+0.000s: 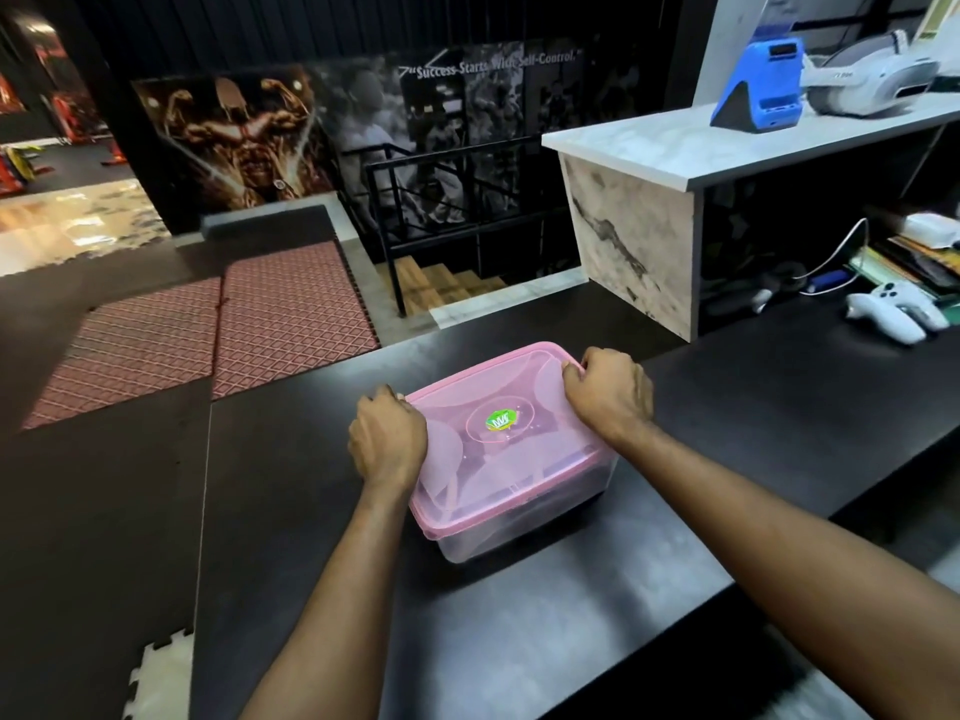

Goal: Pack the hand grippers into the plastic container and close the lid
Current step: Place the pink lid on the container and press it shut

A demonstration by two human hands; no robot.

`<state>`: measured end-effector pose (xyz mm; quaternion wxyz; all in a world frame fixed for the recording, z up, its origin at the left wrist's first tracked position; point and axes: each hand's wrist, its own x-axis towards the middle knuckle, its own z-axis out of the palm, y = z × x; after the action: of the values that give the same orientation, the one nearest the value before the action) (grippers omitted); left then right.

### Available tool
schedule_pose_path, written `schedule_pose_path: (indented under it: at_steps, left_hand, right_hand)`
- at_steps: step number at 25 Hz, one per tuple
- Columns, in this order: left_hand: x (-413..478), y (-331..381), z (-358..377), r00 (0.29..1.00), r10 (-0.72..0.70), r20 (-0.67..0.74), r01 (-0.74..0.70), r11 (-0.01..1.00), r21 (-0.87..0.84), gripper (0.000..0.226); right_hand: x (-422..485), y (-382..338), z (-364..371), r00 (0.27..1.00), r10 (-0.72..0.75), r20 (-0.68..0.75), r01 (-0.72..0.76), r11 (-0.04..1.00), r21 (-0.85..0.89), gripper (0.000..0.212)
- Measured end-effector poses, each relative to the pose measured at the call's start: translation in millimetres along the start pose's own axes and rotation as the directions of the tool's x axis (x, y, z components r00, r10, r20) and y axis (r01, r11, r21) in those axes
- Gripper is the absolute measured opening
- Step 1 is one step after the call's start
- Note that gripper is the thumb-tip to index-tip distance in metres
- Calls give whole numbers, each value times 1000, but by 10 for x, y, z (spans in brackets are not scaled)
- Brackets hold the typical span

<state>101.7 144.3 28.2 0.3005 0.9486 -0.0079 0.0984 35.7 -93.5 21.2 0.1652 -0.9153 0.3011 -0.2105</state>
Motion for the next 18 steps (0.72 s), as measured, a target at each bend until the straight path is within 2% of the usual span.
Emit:
schedule_pose_path:
  at_steps: [7, 18]
  left_hand:
    - [-15, 53, 36, 998, 45, 34, -46, 999, 25, 33]
    - [101, 70, 149, 992, 77, 98, -87, 990, 111, 32]
  right_hand:
    - [17, 100, 28, 1000, 17, -6, -17, 1000, -15, 31]
    - [153, 250, 230, 962, 123, 243, -125, 992, -6, 55]
